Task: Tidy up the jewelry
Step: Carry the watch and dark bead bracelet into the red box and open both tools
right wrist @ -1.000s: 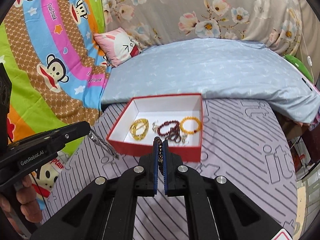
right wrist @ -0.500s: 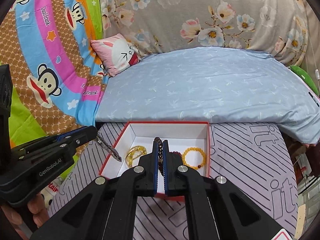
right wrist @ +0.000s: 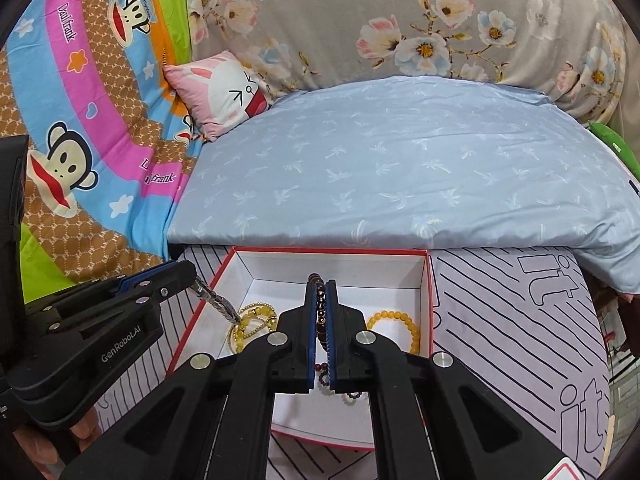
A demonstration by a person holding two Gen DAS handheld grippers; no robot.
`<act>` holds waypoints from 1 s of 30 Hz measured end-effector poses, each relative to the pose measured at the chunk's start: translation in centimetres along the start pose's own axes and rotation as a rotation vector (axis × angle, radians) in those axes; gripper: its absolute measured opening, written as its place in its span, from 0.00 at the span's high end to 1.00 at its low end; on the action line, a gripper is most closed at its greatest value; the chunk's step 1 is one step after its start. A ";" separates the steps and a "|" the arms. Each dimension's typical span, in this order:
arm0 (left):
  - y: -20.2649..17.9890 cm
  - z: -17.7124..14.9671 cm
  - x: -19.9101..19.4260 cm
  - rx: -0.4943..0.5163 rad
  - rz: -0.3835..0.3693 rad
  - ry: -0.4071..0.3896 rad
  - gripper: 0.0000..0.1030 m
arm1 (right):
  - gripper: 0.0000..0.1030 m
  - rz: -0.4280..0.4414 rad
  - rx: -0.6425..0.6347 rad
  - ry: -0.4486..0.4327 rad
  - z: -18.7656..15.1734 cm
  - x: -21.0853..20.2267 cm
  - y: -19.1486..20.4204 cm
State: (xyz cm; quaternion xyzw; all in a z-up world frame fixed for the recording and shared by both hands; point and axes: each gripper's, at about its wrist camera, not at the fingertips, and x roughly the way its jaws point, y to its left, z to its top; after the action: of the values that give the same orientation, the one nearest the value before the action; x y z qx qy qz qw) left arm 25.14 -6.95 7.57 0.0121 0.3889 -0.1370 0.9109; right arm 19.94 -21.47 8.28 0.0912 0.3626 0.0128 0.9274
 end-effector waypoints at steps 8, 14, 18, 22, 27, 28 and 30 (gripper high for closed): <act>0.0 -0.1 2.5 0.002 0.022 0.036 0.90 | 0.97 -0.010 0.001 0.041 -0.5 2.3 -0.4; -0.1 -0.1 4.0 0.005 0.029 0.054 0.90 | 0.97 -0.013 -0.006 0.060 -0.8 3.6 -0.3; -0.1 -0.3 4.7 0.006 0.032 0.065 0.90 | 0.97 -0.014 -0.008 0.071 -1.0 4.3 -0.4; -0.1 -0.4 5.2 0.005 0.033 0.073 0.90 | 0.97 -0.014 -0.009 0.078 -1.1 4.8 -0.4; -0.1 -0.6 5.7 0.003 0.034 0.078 0.88 | 0.93 -0.032 -0.012 0.077 -1.3 5.3 -0.4; -0.1 -0.6 5.7 0.001 0.043 0.071 0.88 | 0.90 -0.034 -0.010 0.080 -1.4 5.4 -0.4; -0.1 -0.7 5.6 0.005 0.058 0.058 0.81 | 0.86 -0.035 -0.004 0.078 -1.4 5.4 -0.4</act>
State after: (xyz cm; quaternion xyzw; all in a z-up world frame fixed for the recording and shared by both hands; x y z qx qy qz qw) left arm 28.30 -8.34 3.09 0.0295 0.4145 -0.1112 0.9028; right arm 22.93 -21.19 3.57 0.0823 0.4000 0.0009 0.9128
